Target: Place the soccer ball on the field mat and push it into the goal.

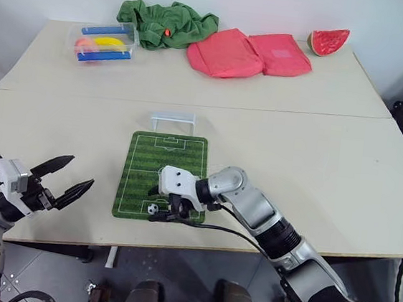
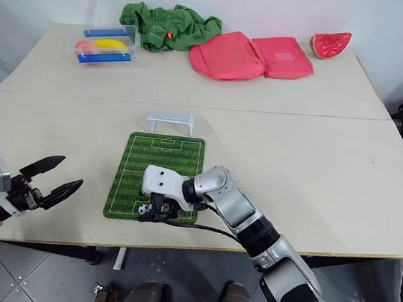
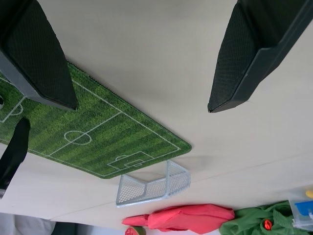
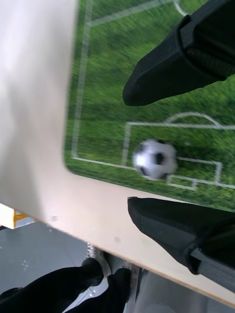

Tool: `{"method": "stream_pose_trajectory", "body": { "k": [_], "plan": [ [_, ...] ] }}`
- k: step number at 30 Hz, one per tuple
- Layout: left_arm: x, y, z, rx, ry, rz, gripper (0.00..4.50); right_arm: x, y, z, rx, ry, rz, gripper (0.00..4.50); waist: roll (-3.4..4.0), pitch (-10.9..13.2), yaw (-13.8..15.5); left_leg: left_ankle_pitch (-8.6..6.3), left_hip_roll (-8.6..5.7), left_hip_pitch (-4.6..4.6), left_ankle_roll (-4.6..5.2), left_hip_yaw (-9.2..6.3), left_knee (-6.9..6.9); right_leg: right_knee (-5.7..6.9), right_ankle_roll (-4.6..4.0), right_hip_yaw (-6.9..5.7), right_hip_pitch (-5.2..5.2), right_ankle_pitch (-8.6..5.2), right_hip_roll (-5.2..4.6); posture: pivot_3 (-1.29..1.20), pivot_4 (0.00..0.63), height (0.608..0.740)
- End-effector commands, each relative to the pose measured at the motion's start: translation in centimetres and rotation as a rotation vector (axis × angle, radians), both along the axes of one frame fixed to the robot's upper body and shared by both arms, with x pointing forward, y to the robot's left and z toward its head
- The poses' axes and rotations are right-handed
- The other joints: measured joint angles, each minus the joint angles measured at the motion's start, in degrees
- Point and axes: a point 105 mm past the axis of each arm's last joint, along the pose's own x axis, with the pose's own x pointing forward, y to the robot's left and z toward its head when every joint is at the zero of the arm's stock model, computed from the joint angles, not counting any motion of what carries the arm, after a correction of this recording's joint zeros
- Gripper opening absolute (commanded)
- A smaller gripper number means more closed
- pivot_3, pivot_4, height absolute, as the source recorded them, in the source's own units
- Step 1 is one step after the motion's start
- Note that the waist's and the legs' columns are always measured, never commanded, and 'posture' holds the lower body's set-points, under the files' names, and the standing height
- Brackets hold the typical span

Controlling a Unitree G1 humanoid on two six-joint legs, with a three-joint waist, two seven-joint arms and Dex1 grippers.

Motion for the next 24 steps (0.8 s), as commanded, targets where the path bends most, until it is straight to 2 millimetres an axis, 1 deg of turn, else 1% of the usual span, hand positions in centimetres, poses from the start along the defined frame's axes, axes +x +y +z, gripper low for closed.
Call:
{"method": "stream_pose_trajectory", "body": {
  "k": [1, 3, 5, 6, 8, 10, 13, 15, 17, 24],
  "plan": [
    [-0.1, 0.7, 1.0, 0.024, -0.033, 0.019, 4.5, -0.9, 0.1, 2.7, 0.065, -0.046, 0.059, 3.14, 0.0, 0.0, 0.0, 0.0, 0.0, 0.0, 0.0, 0.0, 0.0, 0.0, 0.0, 0.0, 0.0, 0.0, 0.0, 0.0, 0.15, 0.74],
    [-0.1, 0.7, 1.0, 0.022, -0.035, 0.02, 4.5, -1.1, 0.2, 3.4, 0.077, -0.054, 0.064, 3.14, 0.0, 0.0, 0.0, 0.0, 0.0, 0.0, 0.0, 0.0, -0.01, -0.01, 0.0, 0.0, 0.0, 0.0, 0.0, 0.0, 0.15, 0.74],
    [-0.1, 0.6, 1.0, 0.019, -0.037, 0.016, 4.5, -1.0, 0.6, 4.8, 0.124, -0.063, 0.037, 2.76, 0.0, 0.0, 0.0, 0.0, 0.0, 0.0, 0.0, 0.0, -0.01, 0.0, 0.0, 0.0, 0.0, 0.0, 0.0, 0.0, 0.15, 0.74],
    [-0.2, 0.5, 1.0, 0.018, -0.038, 0.012, 4.5, -1.2, 0.7, 5.1, 0.133, -0.069, 0.039, 2.55, 0.0, 0.0, 0.0, 0.0, 0.0, 0.0, 0.0, 0.0, -0.01, 0.0, 0.0, 0.0, 0.0, 0.0, 0.0, 0.0, 0.15, 0.74],
    [-0.2, 0.4, 1.0, 0.016, -0.037, 0.004, 4.5, -1.9, 1.0, 4.9, 0.128, -0.08, 0.056, 1.82, 0.0, 0.0, 0.0, 0.0, 0.01, 0.0, 0.0, 0.0, -0.01, 0.0, 0.0, 0.0, -0.01, 0.0, 0.01, 0.0, 0.15, 0.74],
    [-0.2, 0.3, 1.0, 0.017, -0.037, 0.001, 4.5, -2.2, 1.3, 4.7, 0.122, -0.08, 0.044, 1.07, 0.0, 0.0, 0.1, -0.01, 0.01, 0.0, -0.01, 0.0, -0.02, -0.01, 0.0, 0.0, -0.01, 0.0, 0.01, 0.0, 0.15, 0.74],
    [-0.5, 0.4, 1.0, 0.032, -0.031, -0.012, 4.5, -3.5, 1.6, 3.9, 0.121, -0.053, 0.052, 0.12, 0.0, 0.0, 0.1, -0.01, 0.01, 0.0, -0.01, 0.0, -0.03, 0.0, 0.0, -0.01, -0.01, 0.0, 0.01, 0.0, 0.15, 0.74],
    [-0.7, 0.8, 1.1, 0.039, -0.023, -0.014, 4.5, -4.7, 1.7, 3.2, 0.115, -0.01, 0.05, 0.05, 0.0, 0.0, 0.0, -0.01, 0.01, -0.01, -0.02, 0.0, -0.06, -0.02, 0.0, -0.02, -0.02, 0.0, 0.01, 0.0, 0.15, 0.74],
    [-0.9, 1.0, 1.1, 0.043, -0.015, -0.014, 4.5, -5.3, 1.7, 2.6, 0.114, 0.042, 0.027, 0.05, -0.01, 0.0, 0.1, -0.02, 0.01, -0.02, -0.02, 0.0, -0.06, -0.02, 0.0, -0.02, -0.04, 0.0, 0.01, 0.0, 0.15, 0.74],
    [-0.7, 0.5, 0.6, 0.041, 0.008, -0.035, 4.5, -5.2, 1.1, 0.4, 0.063, 0.1, -0.023, 0.05, -0.01, 0.0, 0.1, -0.02, 0.01, -0.01, -0.01, 0.02, -0.03, -0.01, 0.0, -0.01, -0.04, 0.0, 0.01, 0.0, 0.15, 0.74]
  ]
}}
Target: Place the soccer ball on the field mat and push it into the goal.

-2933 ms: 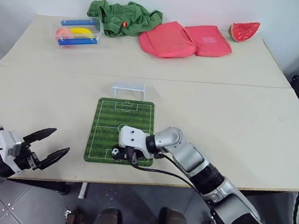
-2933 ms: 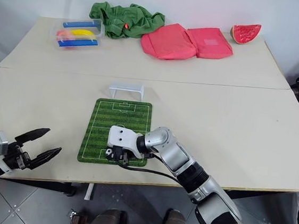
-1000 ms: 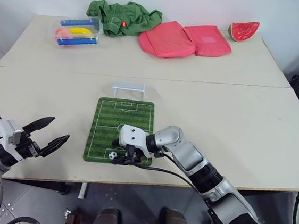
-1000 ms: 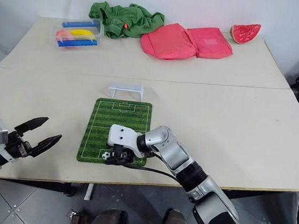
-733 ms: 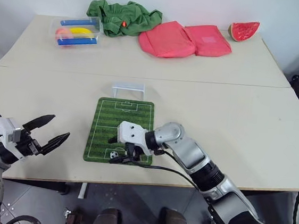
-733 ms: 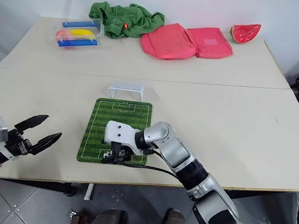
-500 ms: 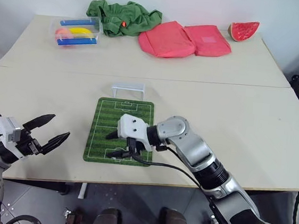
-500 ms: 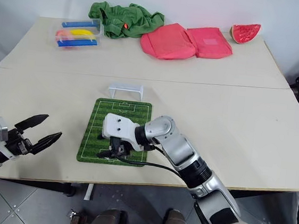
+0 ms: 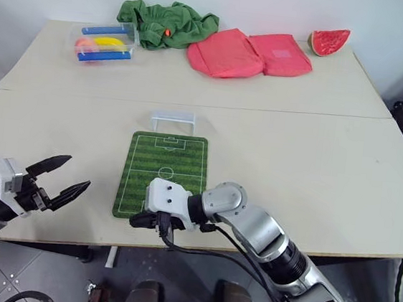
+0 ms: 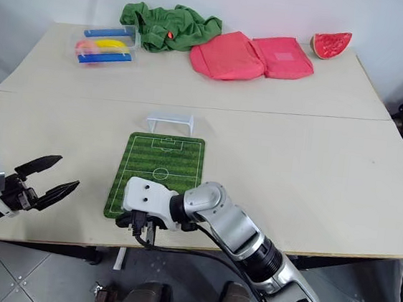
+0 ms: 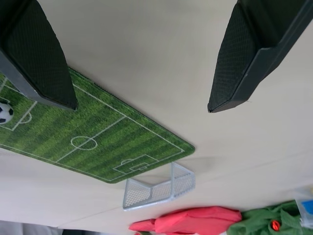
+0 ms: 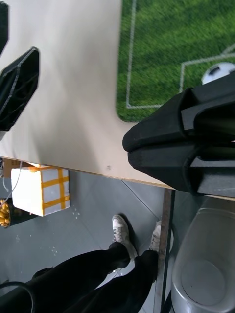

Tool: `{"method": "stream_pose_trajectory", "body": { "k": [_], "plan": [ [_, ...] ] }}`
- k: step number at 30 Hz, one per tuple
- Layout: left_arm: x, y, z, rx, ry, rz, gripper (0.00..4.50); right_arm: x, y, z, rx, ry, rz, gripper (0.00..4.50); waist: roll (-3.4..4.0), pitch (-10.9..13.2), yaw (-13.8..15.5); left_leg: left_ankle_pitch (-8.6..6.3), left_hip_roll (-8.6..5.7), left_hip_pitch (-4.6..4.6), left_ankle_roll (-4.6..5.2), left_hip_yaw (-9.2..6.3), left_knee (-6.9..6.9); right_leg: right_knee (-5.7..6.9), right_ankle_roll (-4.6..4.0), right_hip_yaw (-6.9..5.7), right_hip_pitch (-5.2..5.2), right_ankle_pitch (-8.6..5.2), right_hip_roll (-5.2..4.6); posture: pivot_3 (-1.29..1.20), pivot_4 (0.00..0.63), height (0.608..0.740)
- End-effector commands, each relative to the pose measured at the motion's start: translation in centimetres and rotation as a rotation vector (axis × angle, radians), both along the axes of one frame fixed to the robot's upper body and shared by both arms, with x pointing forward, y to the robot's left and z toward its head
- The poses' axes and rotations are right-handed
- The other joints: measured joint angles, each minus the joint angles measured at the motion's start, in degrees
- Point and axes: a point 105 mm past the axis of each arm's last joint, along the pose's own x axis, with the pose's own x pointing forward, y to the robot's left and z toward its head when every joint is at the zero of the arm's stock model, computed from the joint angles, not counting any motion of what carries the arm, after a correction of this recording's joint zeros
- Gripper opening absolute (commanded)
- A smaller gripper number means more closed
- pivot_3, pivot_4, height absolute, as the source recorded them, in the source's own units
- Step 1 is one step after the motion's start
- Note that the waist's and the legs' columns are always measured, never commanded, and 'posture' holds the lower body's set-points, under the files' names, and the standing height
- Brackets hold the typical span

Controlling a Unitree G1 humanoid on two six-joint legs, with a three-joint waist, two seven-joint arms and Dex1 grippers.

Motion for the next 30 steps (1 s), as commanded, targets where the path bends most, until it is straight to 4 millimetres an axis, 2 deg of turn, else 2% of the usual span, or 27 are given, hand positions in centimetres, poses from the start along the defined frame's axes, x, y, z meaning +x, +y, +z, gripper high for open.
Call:
{"method": "stream_pose_trajectory", "body": {
  "k": [1, 4, 7, 12, 15, 16, 18, 22, 26, 30],
  "plan": [
    [0.0, 0.0, 0.4, 0.002, -0.013, -0.003, 4.5, -0.3, 0.0, -0.3, 0.005, 0.0, 0.002, 0.05, 0.0, 0.0, 0.0, 0.0, 0.0, 0.0, 0.0, 0.0, -0.01, 0.0, 0.0, 0.0, 0.0, 0.0, 0.0, 0.0, 0.15, 0.74],
    [0.0, -0.1, 0.4, -0.001, -0.013, -0.007, 4.5, 0.2, -0.2, -1.1, -0.011, 0.011, -0.024, 0.05, 0.0, 0.0, 0.0, 0.0, 0.0, 0.0, 0.0, 0.0, -0.02, -0.01, 0.0, 0.0, -0.01, 0.0, 0.0, 0.0, 0.15, 0.74],
    [0.0, 0.0, 0.5, 0.0, -0.011, -0.006, 4.5, 1.7, -0.2, -1.7, -0.015, 0.013, -0.077, 0.05, 0.0, 0.0, -0.1, 0.0, 0.0, 0.0, 0.0, 0.01, -0.02, 0.0, 0.0, 0.0, -0.01, 0.0, 0.0, 0.0, 0.15, 0.74],
    [0.2, 0.0, 0.6, 0.001, -0.014, -0.003, 4.5, 3.5, -0.4, -1.6, -0.006, -0.005, -0.125, 0.05, 0.0, 0.0, -0.1, 0.0, 0.0, 0.0, 0.0, 0.01, -0.02, -0.01, 0.0, 0.0, -0.01, 0.0, 0.0, 0.0, 0.15, 0.74],
    [0.6, 0.1, 0.8, 0.002, -0.023, 0.002, 4.5, 8.5, -1.3, 0.2, 0.036, -0.068, -0.305, 0.05, 0.0, 0.0, -0.2, 0.0, 0.01, 0.01, 0.0, 0.02, 0.0, 0.01, 0.0, 0.0, -0.02, 0.0, 0.01, 0.0, 0.15, 0.74],
    [0.8, 0.1, 1.0, 0.003, -0.028, 0.004, 4.5, 10.7, -2.0, 1.6, 0.071, -0.093, -0.387, 0.05, 0.0, 0.0, -0.2, 0.0, 0.01, 0.0, 0.0, 0.02, 0.02, 0.02, -0.01, 0.0, -0.01, 0.0, 0.01, 0.0, 0.15, 0.74],
    [1.1, 0.1, 1.3, 0.007, -0.036, 0.006, 4.5, 13.8, -3.1, 4.0, 0.131, -0.127, -0.51, 0.05, 0.0, 0.0, -0.2, 0.0, 0.01, -0.01, 0.0, 0.05, 0.1, 0.06, -0.04, 0.03, -0.01, 0.02, 0.0, 0.0, 0.15, 0.74],
    [1.6, 0.4, 1.9, 0.013, -0.055, 0.012, 4.5, 17.9, -5.8, 8.5, 0.26, -0.169, -0.692, 0.05, 0.0, 0.0, -0.2, 0.0, 0.04, 0.01, -0.01, 0.05, -0.05, 0.04, -0.04, 0.0, -0.08, 0.02, 0.02, 0.0, 0.15, 0.74],
    [2.1, 0.6, 2.2, 0.017, -0.067, 0.018, 4.5, 18.8, -7.6, 10.7, 0.335, -0.179, -0.747, 0.05, 0.0, 0.0, -0.5, -0.04, 0.06, -0.02, -0.07, 0.06, -0.18, 0.02, -0.05, -0.19, -0.16, 0.02, 0.02, 0.0, 0.15, 0.74],
    [2.3, 0.7, 2.5, 0.015, -0.074, 0.021, 4.5, 17.3, -8.6, 11.2, 0.373, -0.182, -0.661, 0.05, 0.0, 0.0, -1.2, -0.09, 0.06, -0.06, -0.05, 0.07, -0.21, -0.03, -0.05, -0.27, -0.17, 0.02, 0.01, 0.0, 0.15, 0.74]
  ]
}}
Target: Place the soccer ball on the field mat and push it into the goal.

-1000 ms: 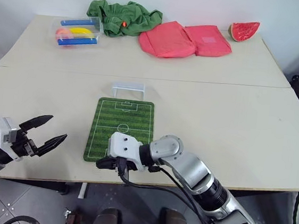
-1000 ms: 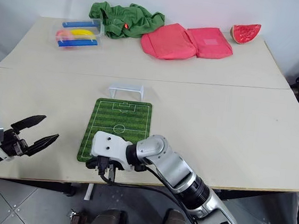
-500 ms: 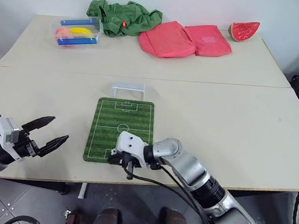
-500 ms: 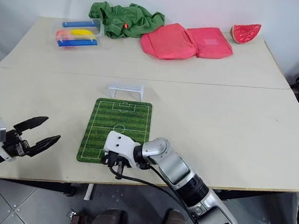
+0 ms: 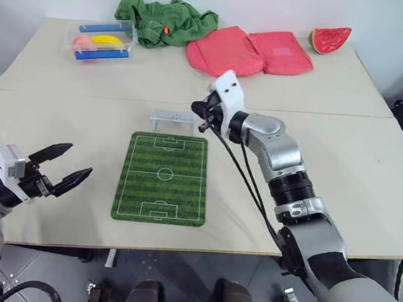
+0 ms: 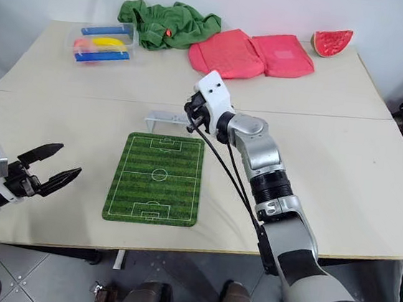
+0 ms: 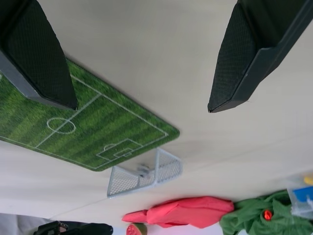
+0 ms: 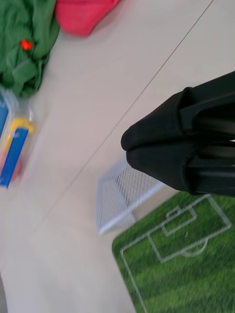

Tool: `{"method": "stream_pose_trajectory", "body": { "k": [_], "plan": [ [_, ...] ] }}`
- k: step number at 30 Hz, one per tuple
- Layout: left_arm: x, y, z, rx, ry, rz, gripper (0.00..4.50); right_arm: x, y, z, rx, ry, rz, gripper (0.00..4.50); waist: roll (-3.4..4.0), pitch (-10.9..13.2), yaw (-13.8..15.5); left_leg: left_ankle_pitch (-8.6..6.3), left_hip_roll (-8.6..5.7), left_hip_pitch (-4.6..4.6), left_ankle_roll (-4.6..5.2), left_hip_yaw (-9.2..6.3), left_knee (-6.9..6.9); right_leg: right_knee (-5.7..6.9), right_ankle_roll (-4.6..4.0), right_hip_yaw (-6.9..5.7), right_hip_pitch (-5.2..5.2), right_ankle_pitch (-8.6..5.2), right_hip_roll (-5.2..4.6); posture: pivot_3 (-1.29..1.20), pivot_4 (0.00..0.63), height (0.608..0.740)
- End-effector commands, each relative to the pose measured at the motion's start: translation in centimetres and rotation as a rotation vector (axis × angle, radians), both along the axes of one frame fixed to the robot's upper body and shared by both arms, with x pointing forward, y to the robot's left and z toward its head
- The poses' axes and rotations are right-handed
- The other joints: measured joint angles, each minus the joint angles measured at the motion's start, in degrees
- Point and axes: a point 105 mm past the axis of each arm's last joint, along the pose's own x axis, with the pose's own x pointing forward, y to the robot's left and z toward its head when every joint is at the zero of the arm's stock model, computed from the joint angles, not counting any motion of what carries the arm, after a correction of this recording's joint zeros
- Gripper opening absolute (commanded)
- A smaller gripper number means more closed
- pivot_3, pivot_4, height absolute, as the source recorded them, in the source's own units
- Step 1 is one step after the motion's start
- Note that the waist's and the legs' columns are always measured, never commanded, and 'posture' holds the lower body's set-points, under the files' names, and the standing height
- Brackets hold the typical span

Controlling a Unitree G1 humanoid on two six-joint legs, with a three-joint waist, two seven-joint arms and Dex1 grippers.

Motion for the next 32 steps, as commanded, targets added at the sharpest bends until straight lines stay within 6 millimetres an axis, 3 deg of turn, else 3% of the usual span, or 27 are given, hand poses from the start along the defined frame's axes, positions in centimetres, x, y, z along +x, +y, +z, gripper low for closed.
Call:
{"method": "stream_pose_trajectory", "body": {
  "k": [1, 2, 5, 9, 13, 16, 20, 26, 32],
  "plan": [
    [-0.1, 0.6, 0.5, 0.02, -0.014, 0.015, 4.5, -1.9, -0.6, 1.6, 0.031, -0.072, 0.109, 0.05, 0.0, 0.0, -0.3, 0.0, 0.0, 0.0, 0.01, 0.0, 0.0, -0.02, 0.0, 0.0, 0.0, 0.0, 0.0, 0.0, 0.15, 0.74],
    [-0.2, 0.7, 0.5, 0.017, -0.013, 0.017, 4.5, -2.2, -1.3, 0.8, 0.006, -0.055, 0.133, 0.05, 0.0, 0.0, -0.4, -0.01, 0.0, 0.0, 0.01, 0.01, 0.0, -0.02, 0.0, 0.0, 0.01, 0.0, 0.0, 0.0, 0.15, 0.74],
    [-0.4, 1.0, 0.4, 0.01, -0.002, 0.023, 4.5, -4.1, -3.5, -1.4, -0.093, 0.005, 0.252, 0.62, 0.0, 0.0, -0.4, -0.01, 0.0, 0.0, 0.02, 0.06, 0.05, -0.04, 0.0, 0.01, 0.01, 0.0, -0.01, 0.0, 0.15, 0.74],
    [-0.8, 1.8, 0.2, 0.004, 0.013, 0.047, 4.5, -5.9, -6.3, -2.8, -0.166, 0.015, 0.368, 1.99, -0.01, 0.0, -0.3, -0.03, 0.02, 0.01, 0.05, 0.14, 0.1, -0.1, 0.0, 0.03, 0.03, 0.0, -0.01, 0.0, 0.15, 0.74],
    [-1.9, 2.9, -0.3, -0.014, 0.041, 0.083, 4.5, -7.6, -11.1, -4.7, -0.211, 0.097, 0.471, 3.36, -0.01, 0.0, -0.4, -0.04, 0.06, 0.08, 0.06, 0.28, 0.12, -0.1, 0.0, 0.09, 0.03, 0.0, -0.01, 0.0, 0.15, 0.74],
    [-2.6, 3.6, -0.5, -0.015, 0.051, 0.107, 4.5, -8.5, -13.1, -6.1, -0.264, 0.118, 0.513, 4.46, -0.04, 0.0, -0.2, -0.06, 0.07, 0.09, 0.09, 0.29, 0.12, -0.11, 0.0, 0.08, 0.05, 0.0, -0.01, 0.0, 0.15, 0.74],
    [-3.7, 4.8, -0.5, -0.023, 0.059, 0.158, 4.5, -8.5, -16.0, -7.3, -0.262, 0.133, 0.475, 4.46, -0.04, 0.0, -0.3, -0.06, 0.09, 0.1, 0.09, 0.34, 0.22, -0.08, 0.0, 0.09, 0.06, 0.0, -0.01, 0.0, 0.15, 0.74],
    [-4.6, 5.9, -0.4, -0.042, 0.053, 0.211, 4.5, -8.0, -18.0, -8.5, -0.257, 0.128, 0.388, 4.46, -0.04, 0.0, -0.1, -0.07, 0.11, 0.14, 0.08, 0.36, 0.25, -0.07, -0.02, 0.12, 0.08, 0.01, -0.01, 0.0, 0.15, 0.74],
    [-4.7, 6.3, 0.0, -0.048, 0.044, 0.242, 4.5, -8.4, -18.7, -8.2, -0.176, 0.071, 0.261, 4.46, -0.04, 0.0, 0.5, -0.08, 0.14, 0.14, 0.07, 0.35, 0.24, -0.08, -0.02, 0.1, 0.1, 0.01, 0.0, 0.0, 0.15, 0.74]
  ]
}}
